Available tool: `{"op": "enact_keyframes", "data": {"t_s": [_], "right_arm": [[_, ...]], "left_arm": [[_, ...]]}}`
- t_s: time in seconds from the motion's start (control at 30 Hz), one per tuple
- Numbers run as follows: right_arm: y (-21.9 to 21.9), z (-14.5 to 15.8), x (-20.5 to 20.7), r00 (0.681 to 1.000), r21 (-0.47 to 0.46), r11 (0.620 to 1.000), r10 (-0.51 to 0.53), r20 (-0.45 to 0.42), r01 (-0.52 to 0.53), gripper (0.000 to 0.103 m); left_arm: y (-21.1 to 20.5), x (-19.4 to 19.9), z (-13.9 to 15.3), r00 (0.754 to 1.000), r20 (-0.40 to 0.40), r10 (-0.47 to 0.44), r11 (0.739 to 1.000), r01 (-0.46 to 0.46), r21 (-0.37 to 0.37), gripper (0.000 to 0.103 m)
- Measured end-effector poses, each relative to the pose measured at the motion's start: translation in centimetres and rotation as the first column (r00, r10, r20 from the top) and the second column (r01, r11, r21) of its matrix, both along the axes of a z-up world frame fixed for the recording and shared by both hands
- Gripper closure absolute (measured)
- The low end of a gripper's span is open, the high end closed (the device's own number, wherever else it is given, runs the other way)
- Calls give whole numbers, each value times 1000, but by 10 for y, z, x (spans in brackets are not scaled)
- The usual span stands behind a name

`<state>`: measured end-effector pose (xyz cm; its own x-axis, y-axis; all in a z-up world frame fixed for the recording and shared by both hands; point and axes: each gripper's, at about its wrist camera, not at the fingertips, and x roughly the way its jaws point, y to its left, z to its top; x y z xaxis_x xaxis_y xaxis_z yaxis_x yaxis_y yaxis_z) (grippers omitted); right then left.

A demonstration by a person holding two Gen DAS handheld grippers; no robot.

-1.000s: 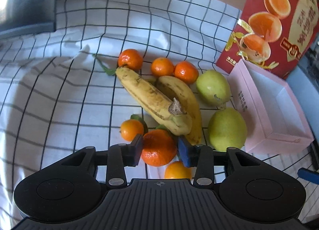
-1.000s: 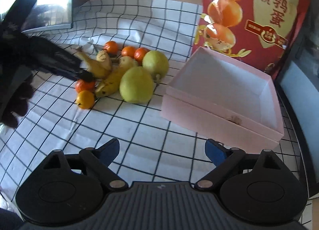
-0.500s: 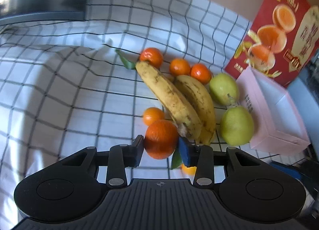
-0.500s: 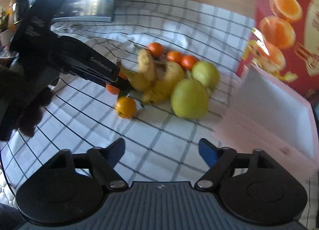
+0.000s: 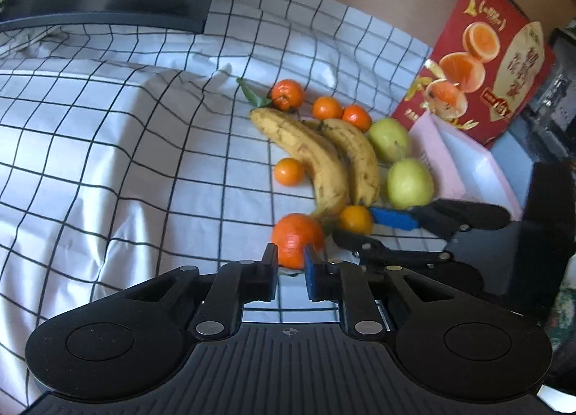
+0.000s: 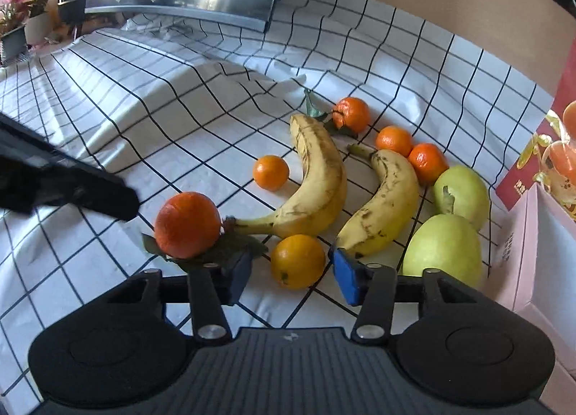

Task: Organize fruits
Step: 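Grasp the small orange with the right tool while the left tool reaches a leafy tangerine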

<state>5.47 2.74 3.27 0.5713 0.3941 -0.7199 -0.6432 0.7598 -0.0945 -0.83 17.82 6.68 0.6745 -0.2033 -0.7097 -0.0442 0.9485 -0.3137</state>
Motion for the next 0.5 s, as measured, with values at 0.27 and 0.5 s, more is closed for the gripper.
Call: {"op": "enact_keyframes", "data": {"t_s": [0.27, 0.5], "right_arm": [[-29, 13, -10, 998, 40, 998, -56, -38, 58, 70], [-83, 19, -44, 991, -13, 991, -131, -33, 130, 70]], "left_arm": [[-8, 18, 6, 998, 49, -25, 996, 21, 92, 80], [-14, 40, -12, 1000, 20, -19, 997, 18, 69, 79]]}}
